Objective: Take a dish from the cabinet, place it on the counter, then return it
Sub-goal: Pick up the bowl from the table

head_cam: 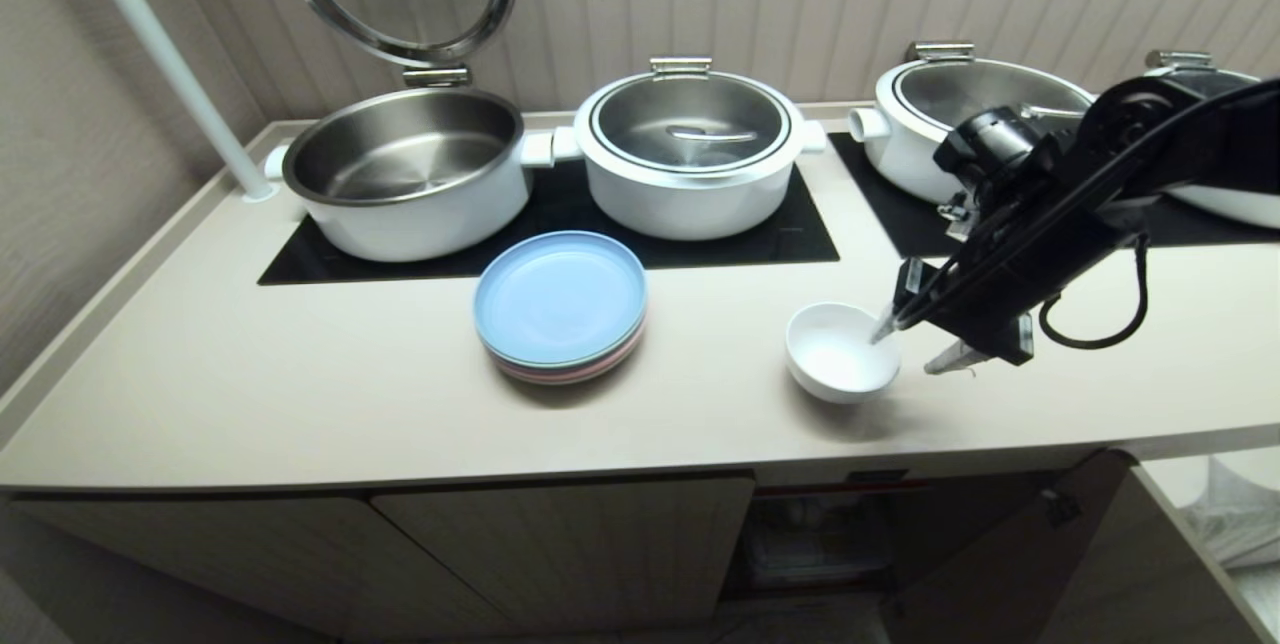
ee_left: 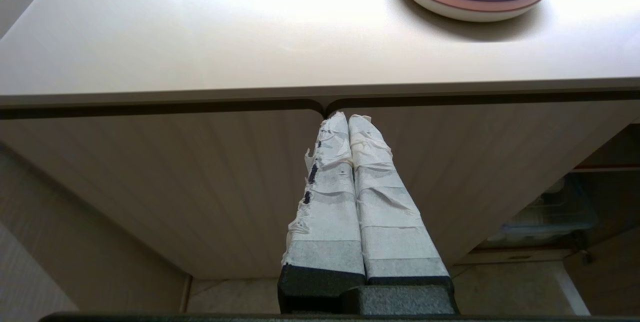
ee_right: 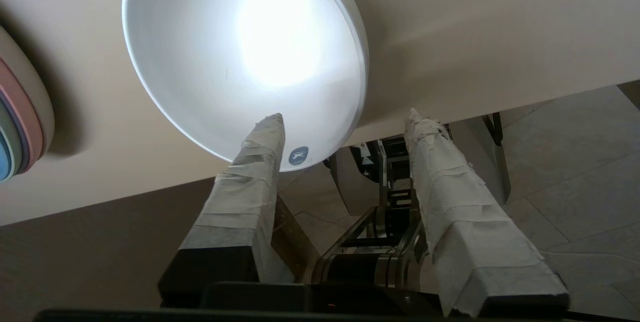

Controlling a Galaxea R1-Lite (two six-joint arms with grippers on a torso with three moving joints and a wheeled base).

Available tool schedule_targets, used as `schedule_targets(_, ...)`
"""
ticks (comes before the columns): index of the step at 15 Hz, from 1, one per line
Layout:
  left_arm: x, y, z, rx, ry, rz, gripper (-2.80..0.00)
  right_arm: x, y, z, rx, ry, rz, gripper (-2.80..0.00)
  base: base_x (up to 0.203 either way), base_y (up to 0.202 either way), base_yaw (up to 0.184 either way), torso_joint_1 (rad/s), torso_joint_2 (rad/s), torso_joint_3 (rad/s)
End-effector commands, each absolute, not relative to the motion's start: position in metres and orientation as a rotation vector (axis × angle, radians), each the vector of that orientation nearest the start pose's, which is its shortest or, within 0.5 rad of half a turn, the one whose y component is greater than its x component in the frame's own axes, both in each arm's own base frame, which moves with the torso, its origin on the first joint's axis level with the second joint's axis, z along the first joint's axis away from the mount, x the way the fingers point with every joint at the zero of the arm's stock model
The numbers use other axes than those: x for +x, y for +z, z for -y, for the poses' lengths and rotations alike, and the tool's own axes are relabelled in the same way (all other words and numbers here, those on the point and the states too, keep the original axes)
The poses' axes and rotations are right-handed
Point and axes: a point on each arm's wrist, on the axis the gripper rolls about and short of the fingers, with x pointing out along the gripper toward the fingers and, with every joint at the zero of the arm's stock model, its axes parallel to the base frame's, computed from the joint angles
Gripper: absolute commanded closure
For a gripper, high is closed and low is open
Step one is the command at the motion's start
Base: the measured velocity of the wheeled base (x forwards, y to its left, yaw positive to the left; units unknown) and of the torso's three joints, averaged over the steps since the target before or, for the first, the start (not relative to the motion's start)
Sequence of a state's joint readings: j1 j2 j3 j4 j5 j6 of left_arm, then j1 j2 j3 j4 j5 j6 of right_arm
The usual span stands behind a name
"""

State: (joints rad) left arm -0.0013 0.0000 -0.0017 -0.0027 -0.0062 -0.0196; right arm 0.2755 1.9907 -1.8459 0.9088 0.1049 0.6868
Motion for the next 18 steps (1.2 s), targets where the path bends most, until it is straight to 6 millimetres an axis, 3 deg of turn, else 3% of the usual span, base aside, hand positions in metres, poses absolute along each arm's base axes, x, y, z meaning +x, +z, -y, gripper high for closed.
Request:
schedule_targets(1, -0.023, 0.076, 0.0, -0.02, -0.007, 0.005, 0.0, 0.334, 0.239, -0.098, 0.527, -0.031, -1.125, 0.0, 0.0, 0.0, 0.0, 0.0, 0.0, 0.0)
schedule_targets(10, -0.023, 0.076, 0.0, -0.02, -0.008, 0.005, 0.0, 0.308, 0.246, -0.09, 0.523, -0.033, -1.127, 0.0, 0.0, 0.0, 0.0, 0.0, 0.0, 0.0)
schedule_targets(18, -0.023, 0.076, 0.0, -0.02, -0.007, 0.005, 0.0, 0.284, 0.271, -0.083, 0.498, 0.002, -1.049, 0.0, 0.0, 0.0, 0.0, 0.0, 0.0, 0.0)
